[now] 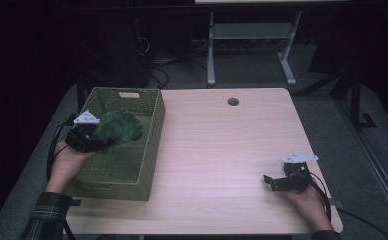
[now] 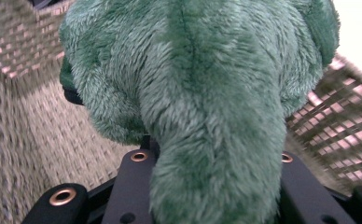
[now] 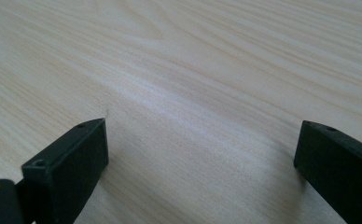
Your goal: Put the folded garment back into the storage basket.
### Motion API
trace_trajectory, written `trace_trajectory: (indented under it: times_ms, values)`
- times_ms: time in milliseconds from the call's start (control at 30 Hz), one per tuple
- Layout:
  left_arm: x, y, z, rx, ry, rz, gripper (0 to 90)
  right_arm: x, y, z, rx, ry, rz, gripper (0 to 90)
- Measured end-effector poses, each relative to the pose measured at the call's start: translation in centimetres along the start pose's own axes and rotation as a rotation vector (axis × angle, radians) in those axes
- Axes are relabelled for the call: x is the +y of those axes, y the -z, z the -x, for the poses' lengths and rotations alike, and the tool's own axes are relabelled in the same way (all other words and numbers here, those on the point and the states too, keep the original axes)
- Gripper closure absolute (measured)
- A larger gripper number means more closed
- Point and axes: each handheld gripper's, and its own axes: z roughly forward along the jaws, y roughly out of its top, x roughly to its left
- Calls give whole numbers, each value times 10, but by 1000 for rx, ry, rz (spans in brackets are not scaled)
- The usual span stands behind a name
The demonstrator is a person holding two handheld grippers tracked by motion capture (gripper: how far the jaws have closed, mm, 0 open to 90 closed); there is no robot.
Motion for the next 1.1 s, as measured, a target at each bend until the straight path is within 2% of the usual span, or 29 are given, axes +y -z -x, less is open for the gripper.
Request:
trace_trajectory:
  times_ms: [67, 200, 333, 400, 600, 733, 867, 933, 1000, 1033, 1100]
  values:
    - [-6, -8, -3, 4, 3, -25, 666, 0, 0, 0, 0, 0, -1, 27]
    - [-10, -16, -5, 0, -2, -49, 659, 0, 0, 0, 0, 1, -1, 27]
    - [-14, -33, -7, -7, -3, -96, 652, 0, 0, 0, 0, 1, -1, 27]
    - [-15, -36, -7, -12, -3, -100, 648, 0, 0, 0, 0, 1, -1, 27]
    - [-19, -51, -5, -47, -15, -169, 609, 0, 0, 0, 0, 1, -1, 27]
    - [-21, -55, -5, -63, -16, -187, 578, 0, 0, 0, 0, 1, -1, 27]
    - [-23, -58, -6, -77, -14, -203, 498, 0, 0, 0, 0, 2, -1, 27]
    - [-23, -58, -6, -83, -9, -205, 410, 0, 0, 0, 0, 2, -1, 27]
    - [-23, -58, -6, -78, -7, -186, 341, 0, 0, 0, 0, 2, 0, 27]
    - [-23, -57, -7, -76, -6, -180, 341, 0, 0, 0, 0, 2, 0, 27]
    - [-23, -55, -8, -63, 0, -167, 237, 0, 0, 0, 0, 1, -1, 27]
